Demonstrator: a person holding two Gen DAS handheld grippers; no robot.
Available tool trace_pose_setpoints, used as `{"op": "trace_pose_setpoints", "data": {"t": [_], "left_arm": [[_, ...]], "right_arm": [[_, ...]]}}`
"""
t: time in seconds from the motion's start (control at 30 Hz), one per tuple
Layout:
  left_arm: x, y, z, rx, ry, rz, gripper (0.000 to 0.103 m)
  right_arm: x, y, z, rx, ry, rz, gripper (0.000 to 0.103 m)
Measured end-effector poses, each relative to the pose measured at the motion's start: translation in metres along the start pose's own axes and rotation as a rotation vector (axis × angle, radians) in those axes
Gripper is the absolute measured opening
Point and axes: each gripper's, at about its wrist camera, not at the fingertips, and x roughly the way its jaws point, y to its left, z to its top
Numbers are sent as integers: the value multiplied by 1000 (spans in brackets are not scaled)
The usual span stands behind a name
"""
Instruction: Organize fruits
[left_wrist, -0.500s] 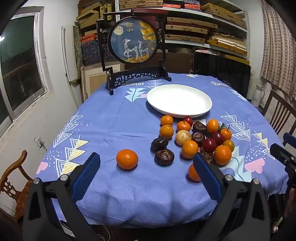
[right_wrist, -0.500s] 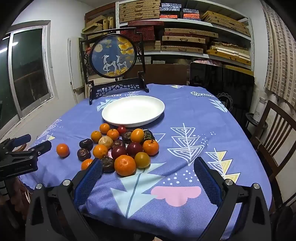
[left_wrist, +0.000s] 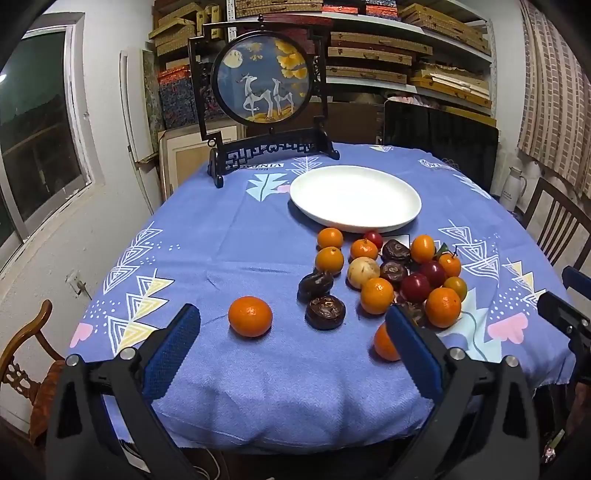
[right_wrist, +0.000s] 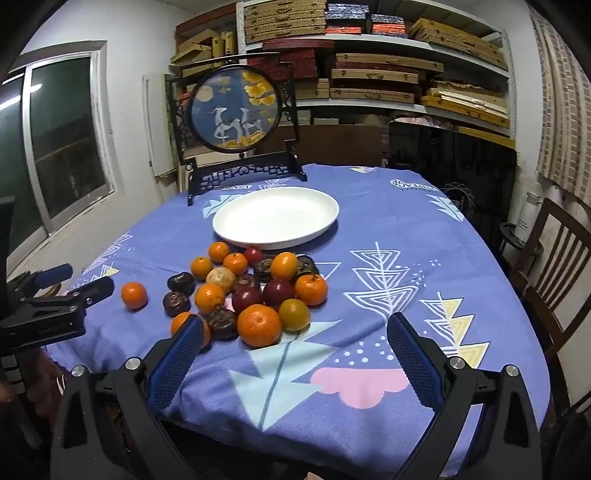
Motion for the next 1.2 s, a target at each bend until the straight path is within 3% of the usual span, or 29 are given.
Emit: {"op": "trace_pose_setpoints", "data": {"t": [1.2], "left_arm": [[6,4,-5,-7,8,1,98]], "right_arm": [[-2,-3,-3,4,0,-25,99]]}}
